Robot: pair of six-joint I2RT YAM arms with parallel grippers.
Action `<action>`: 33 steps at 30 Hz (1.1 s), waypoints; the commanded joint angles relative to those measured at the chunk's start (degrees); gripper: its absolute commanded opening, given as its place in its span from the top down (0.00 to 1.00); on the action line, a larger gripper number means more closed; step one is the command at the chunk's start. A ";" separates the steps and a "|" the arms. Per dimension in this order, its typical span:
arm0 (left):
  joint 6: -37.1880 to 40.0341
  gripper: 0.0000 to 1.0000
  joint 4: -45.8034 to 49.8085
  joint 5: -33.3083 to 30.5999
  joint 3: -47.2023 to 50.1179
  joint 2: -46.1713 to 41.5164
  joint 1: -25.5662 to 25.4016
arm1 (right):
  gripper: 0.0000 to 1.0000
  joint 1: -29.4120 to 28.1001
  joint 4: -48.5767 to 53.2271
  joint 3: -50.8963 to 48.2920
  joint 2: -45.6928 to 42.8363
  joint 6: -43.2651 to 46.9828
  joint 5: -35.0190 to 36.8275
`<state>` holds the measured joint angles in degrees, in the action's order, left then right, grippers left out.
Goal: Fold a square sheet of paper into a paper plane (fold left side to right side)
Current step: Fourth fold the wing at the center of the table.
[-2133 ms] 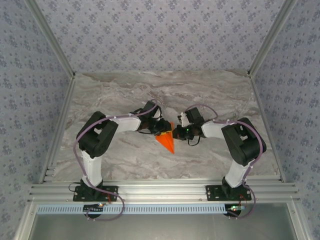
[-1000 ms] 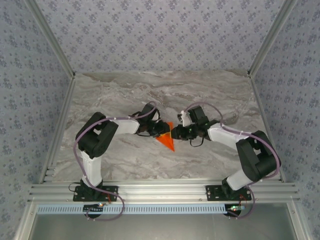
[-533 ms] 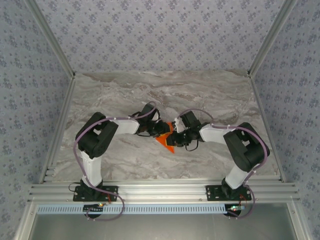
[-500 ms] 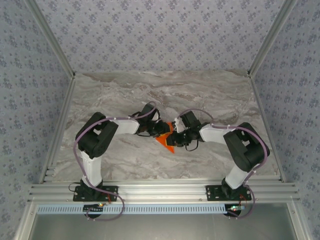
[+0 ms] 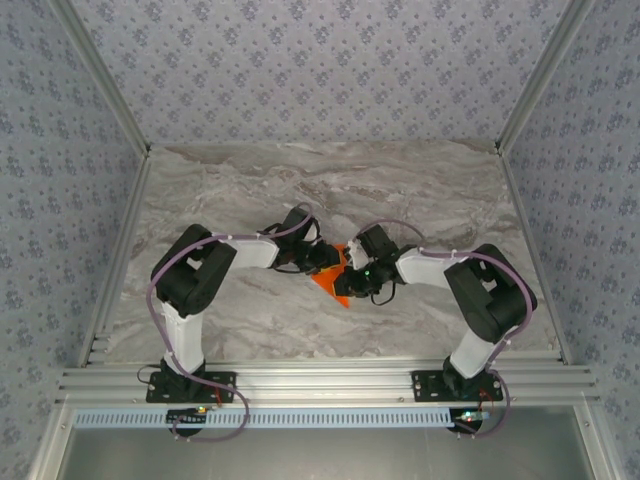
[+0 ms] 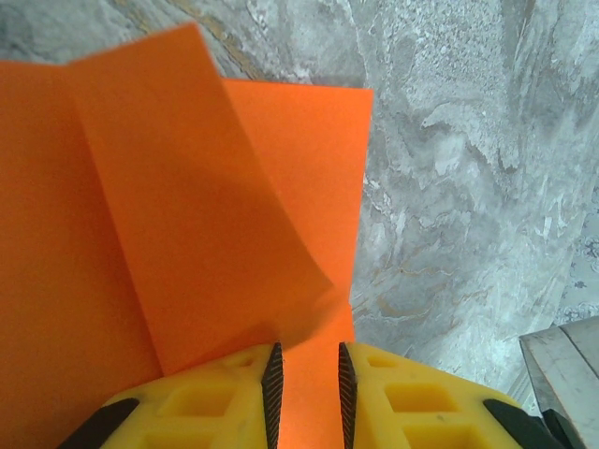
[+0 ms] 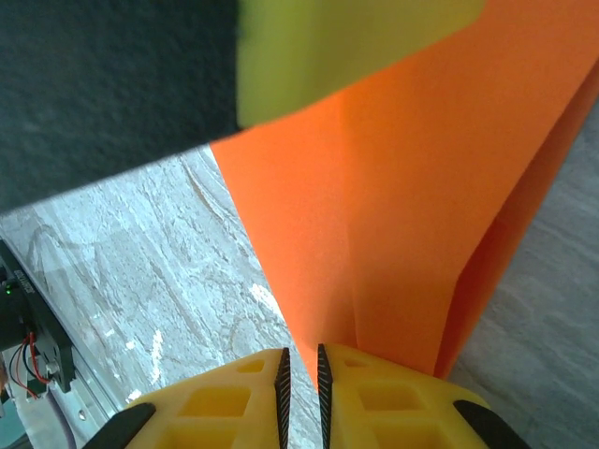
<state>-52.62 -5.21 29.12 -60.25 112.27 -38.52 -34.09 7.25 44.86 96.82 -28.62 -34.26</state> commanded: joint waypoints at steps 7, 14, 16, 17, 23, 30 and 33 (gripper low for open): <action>0.31 0.75 6.28 -2.76 1.63 1.98 0.12 | 0.81 -0.75 4.31 0.41 1.31 1.13 0.84; 0.35 0.75 6.39 -2.67 1.45 2.07 0.20 | 0.81 -1.33 5.81 0.46 1.80 1.42 1.86; 0.41 0.75 6.47 -2.67 1.41 2.15 0.20 | 0.81 -1.50 6.45 0.41 1.92 1.59 2.56; 0.42 0.75 6.47 -2.67 1.36 2.15 0.25 | 0.81 -1.59 6.86 0.56 1.99 1.65 2.86; 0.50 0.75 6.45 -2.75 1.50 2.33 0.47 | 0.82 -2.24 9.16 0.42 1.94 2.22 4.76; 0.46 0.75 6.45 -2.78 1.63 2.71 0.73 | 0.83 -3.03 12.03 0.03 0.64 3.05 6.49; 0.55 0.75 6.49 -2.85 1.76 3.03 0.90 | 0.83 -3.41 12.54 -0.32 -0.12 3.22 6.49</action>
<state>-52.62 -5.02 29.23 -60.25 112.29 -38.26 -36.53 10.74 46.06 97.10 -26.26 -29.47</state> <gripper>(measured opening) 0.249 0.171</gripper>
